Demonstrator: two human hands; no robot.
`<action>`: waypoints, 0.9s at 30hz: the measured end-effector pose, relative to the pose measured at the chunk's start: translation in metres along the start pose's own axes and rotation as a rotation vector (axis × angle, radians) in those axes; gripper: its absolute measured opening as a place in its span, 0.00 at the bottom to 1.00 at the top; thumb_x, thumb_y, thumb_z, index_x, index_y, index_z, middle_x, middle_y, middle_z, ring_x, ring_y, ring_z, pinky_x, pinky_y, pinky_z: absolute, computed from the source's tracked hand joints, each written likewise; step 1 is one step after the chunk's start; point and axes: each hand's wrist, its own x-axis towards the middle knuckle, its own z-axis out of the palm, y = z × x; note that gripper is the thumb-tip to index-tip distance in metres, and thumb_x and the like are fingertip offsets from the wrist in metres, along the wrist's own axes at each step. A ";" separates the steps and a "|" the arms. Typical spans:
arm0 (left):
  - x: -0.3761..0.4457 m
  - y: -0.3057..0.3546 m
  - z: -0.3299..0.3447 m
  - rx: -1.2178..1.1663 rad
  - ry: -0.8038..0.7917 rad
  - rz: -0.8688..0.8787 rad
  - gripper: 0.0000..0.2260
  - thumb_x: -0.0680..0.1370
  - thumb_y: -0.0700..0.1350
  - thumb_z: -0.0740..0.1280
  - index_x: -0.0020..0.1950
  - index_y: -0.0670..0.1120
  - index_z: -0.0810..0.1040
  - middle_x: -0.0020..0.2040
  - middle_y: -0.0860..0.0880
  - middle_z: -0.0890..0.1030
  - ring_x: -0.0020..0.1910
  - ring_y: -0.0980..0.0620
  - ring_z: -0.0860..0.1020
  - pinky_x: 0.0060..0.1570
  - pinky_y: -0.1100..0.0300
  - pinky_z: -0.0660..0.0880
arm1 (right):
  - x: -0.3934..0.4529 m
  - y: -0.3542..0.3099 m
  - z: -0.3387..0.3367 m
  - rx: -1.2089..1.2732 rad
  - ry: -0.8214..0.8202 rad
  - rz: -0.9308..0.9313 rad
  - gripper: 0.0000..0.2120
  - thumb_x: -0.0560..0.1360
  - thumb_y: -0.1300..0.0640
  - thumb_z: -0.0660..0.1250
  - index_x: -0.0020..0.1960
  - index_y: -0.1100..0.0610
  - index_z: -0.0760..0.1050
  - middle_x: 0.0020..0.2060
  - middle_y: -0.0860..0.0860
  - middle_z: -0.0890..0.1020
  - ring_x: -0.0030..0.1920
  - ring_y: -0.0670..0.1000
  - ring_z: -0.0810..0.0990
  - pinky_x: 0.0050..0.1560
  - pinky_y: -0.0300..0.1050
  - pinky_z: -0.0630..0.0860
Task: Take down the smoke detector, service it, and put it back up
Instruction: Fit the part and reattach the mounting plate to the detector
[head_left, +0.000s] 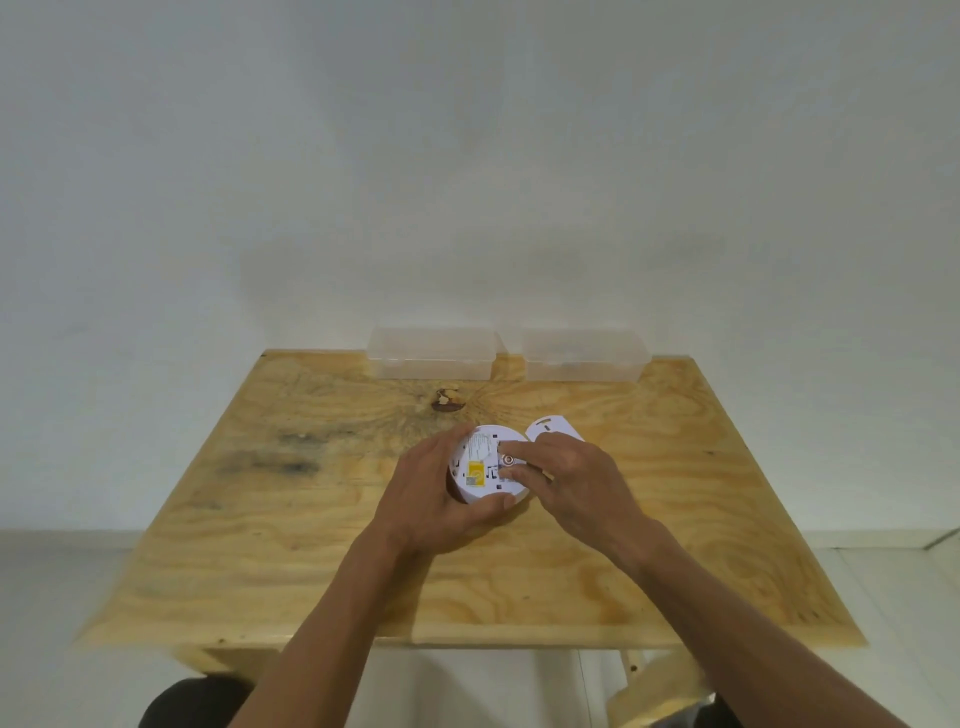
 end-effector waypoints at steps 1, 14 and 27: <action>0.000 -0.001 0.000 0.004 0.001 -0.004 0.28 0.66 0.58 0.78 0.63 0.56 0.74 0.49 0.73 0.72 0.51 0.77 0.72 0.50 0.81 0.65 | -0.001 0.000 0.000 -0.008 -0.006 -0.002 0.15 0.77 0.43 0.61 0.53 0.47 0.83 0.37 0.46 0.82 0.39 0.49 0.80 0.31 0.45 0.72; 0.002 -0.002 -0.001 -0.014 -0.007 0.045 0.28 0.67 0.60 0.76 0.64 0.54 0.75 0.50 0.71 0.71 0.51 0.77 0.71 0.51 0.84 0.63 | 0.014 -0.005 -0.016 -0.040 -0.297 0.177 0.12 0.78 0.41 0.64 0.56 0.43 0.82 0.39 0.42 0.76 0.43 0.47 0.74 0.37 0.44 0.65; 0.002 -0.010 0.008 0.019 -0.006 -0.005 0.30 0.67 0.63 0.76 0.65 0.55 0.75 0.57 0.60 0.81 0.56 0.61 0.79 0.58 0.53 0.77 | 0.024 -0.020 -0.022 -0.173 -0.417 0.263 0.14 0.78 0.41 0.60 0.53 0.42 0.83 0.49 0.46 0.84 0.44 0.53 0.79 0.40 0.46 0.74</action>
